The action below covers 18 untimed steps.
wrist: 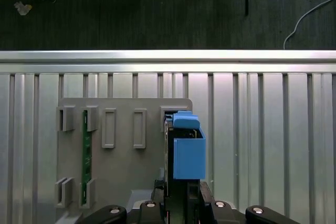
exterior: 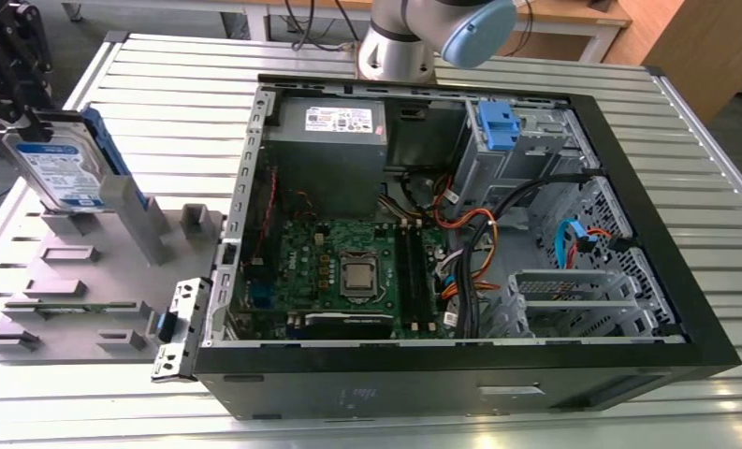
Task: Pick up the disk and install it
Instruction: 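Pick up the disk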
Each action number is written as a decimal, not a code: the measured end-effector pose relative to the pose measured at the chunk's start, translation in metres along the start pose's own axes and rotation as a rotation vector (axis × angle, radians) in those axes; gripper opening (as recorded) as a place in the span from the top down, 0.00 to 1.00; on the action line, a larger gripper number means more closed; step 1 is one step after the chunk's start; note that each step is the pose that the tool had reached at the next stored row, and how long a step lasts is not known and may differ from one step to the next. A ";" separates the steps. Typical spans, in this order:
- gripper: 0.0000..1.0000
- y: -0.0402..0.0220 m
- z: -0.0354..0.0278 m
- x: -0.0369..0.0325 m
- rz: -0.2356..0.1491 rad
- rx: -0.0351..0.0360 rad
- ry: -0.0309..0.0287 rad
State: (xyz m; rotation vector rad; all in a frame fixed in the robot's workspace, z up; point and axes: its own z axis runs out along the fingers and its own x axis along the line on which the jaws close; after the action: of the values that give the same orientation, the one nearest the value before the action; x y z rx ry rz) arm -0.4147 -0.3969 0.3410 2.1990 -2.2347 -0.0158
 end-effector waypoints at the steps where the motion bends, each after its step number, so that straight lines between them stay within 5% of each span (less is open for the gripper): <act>1: 0.65 0.0000 0.0000 0.0000 0.000 0.0000 -0.0001; 18: 0.65 0.0001 -0.0052 0.0000 0.000 -0.0002 0.0001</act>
State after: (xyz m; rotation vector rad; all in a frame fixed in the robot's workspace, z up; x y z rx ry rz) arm -0.4147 -0.3969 0.3462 2.1988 -2.2345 -0.0159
